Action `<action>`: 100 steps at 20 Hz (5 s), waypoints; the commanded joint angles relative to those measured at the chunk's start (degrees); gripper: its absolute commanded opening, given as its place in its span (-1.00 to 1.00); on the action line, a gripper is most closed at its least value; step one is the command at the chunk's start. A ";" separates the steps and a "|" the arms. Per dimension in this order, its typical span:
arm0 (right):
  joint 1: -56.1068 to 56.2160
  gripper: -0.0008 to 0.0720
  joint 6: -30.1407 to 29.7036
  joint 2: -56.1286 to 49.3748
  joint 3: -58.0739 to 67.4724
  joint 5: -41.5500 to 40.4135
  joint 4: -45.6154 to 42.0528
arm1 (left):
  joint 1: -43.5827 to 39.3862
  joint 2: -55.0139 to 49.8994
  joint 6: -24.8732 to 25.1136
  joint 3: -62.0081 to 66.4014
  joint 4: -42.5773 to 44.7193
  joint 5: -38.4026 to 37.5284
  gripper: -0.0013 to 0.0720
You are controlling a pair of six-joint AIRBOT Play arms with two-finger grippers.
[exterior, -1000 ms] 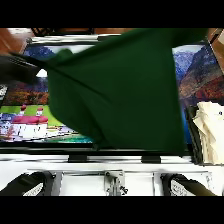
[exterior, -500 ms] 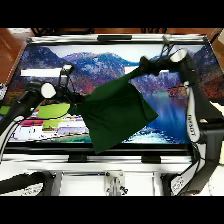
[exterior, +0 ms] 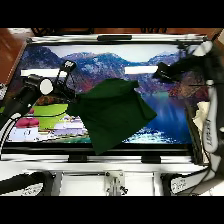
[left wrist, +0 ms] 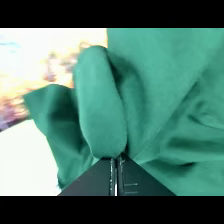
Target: Fold the shirts.
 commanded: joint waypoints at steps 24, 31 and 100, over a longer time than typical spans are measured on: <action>30.77 0.49 7.69 20.48 -70.07 -46.12 32.85 | 0.35 0.37 -0.48 0.13 -2.51 -1.81 -0.88; 30.97 0.14 8.33 20.48 -70.07 -53.70 37.55 | 0.35 0.37 -0.52 0.13 -2.54 -1.81 -0.88; -9.90 0.41 -4.94 15.23 -28.55 -9.33 -3.91 | 34.27 1.44 2.73 -28.48 -33.00 -16.63 0.66</action>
